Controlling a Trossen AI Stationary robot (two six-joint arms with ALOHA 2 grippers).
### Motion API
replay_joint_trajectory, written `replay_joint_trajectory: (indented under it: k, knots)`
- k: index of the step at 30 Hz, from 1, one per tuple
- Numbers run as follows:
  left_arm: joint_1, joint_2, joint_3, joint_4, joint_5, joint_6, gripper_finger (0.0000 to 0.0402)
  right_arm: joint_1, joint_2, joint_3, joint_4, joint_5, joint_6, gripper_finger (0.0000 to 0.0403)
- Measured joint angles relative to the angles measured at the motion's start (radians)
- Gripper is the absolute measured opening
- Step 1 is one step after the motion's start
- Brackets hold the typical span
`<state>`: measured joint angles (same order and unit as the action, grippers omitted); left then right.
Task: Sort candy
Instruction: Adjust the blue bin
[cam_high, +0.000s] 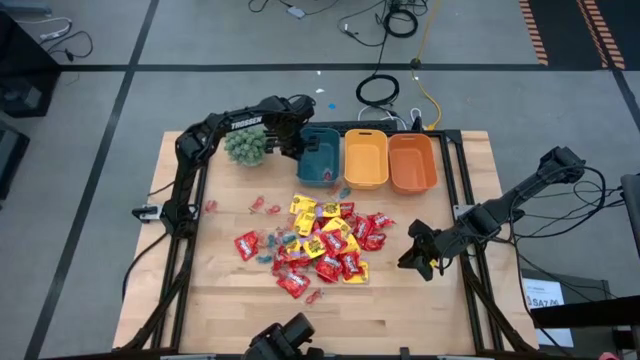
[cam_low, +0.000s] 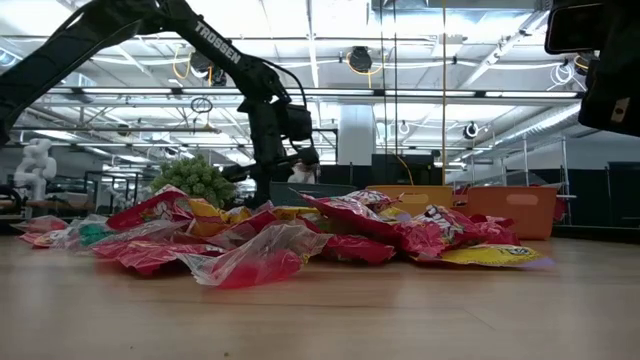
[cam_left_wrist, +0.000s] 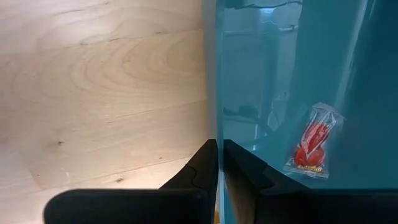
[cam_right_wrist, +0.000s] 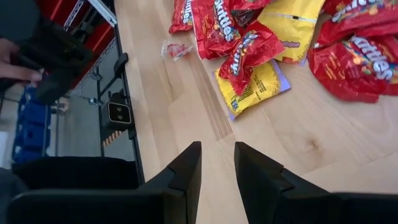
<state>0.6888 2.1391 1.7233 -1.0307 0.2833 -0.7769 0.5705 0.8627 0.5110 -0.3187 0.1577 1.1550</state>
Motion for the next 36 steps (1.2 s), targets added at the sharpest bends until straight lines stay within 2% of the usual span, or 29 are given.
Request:
replay_joint_trajectory:
  k: [7,36]
  knots:
    - [0.000,0.000,0.000,0.002,0.000,-0.001,0.0035,0.000,0.000,0.000,0.000,0.000,0.092,0.0086]
    - [0.000,0.000,0.000,0.002,-0.001,-0.002,0.0035,0.000,0.000,0.000,-0.001,-0.003,0.083,0.0086]
